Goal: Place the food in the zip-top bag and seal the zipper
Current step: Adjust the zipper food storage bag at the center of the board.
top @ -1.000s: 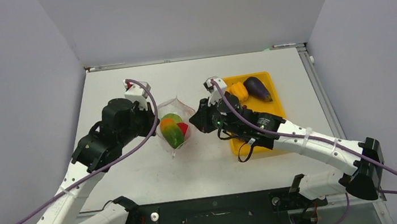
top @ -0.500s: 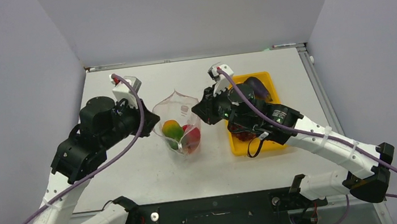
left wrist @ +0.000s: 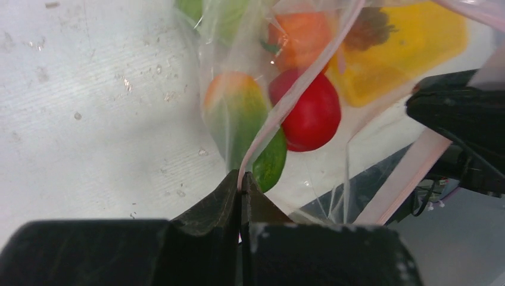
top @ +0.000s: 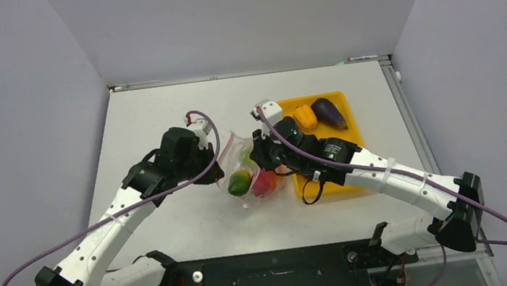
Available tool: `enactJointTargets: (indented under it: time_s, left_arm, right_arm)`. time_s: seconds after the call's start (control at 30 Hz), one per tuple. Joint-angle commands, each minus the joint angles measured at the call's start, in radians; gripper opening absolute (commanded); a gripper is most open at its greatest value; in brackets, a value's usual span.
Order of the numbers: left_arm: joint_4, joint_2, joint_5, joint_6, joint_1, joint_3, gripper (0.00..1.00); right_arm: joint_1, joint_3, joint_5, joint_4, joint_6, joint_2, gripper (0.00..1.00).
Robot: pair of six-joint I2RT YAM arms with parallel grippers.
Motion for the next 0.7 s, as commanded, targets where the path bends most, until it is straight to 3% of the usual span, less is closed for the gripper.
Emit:
enactJointTargets:
  time_s: [0.0,0.13,0.23,0.43,0.67]
  left_arm:
    - [0.051,-0.043,0.022,0.014,0.007,0.205,0.00]
    - [0.019,-0.075,0.015,0.041,0.008,0.340,0.00]
    - [0.044,-0.129,-0.006,0.046,0.008,0.358,0.04]
    - [0.103,-0.144,-0.065,0.028,0.008,0.222,0.07]
    - [0.211,-0.045,-0.010,-0.038,0.013,0.012,0.01]
  right_arm:
    - [0.007,0.158,0.054,-0.004,-0.062,-0.042,0.05]
    - [0.008,0.246,0.058,-0.030,-0.086,-0.070,0.05]
    - [0.009,0.265,0.058,-0.020,-0.093,-0.097,0.05]
    - [0.006,0.151,0.088,0.035,-0.084,-0.090,0.05]
    - [-0.004,-0.007,0.064,0.098,-0.036,-0.027,0.05]
